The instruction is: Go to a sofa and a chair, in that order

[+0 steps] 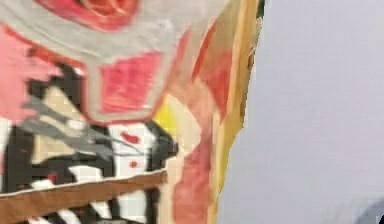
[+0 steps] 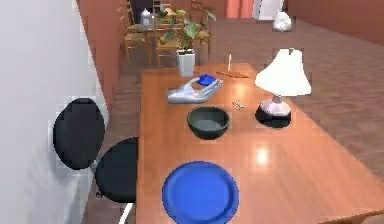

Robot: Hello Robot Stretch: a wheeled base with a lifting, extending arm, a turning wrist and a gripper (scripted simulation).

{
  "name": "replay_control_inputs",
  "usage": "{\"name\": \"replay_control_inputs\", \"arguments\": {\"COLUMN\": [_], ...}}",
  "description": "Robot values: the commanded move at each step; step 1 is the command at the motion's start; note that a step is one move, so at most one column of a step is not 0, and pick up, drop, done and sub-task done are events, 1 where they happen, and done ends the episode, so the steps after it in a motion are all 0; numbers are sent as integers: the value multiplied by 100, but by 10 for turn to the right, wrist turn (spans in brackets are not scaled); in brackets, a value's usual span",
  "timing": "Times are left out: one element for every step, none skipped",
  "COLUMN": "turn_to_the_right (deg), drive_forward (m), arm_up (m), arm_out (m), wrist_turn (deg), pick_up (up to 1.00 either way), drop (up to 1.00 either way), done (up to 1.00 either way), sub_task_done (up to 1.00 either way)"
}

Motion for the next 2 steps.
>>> {"name": "replay_control_inputs", "arguments": {"turn_to_the_right": [450, 240], "drive_forward": [0, 0], "arm_up": [0, 0], "arm_out": [0, 0], "wrist_turn": [0, 0], "pick_up": [0, 0], "drop": [0, 0], "done": [0, 0], "sub_task_done": [0, 0]}}
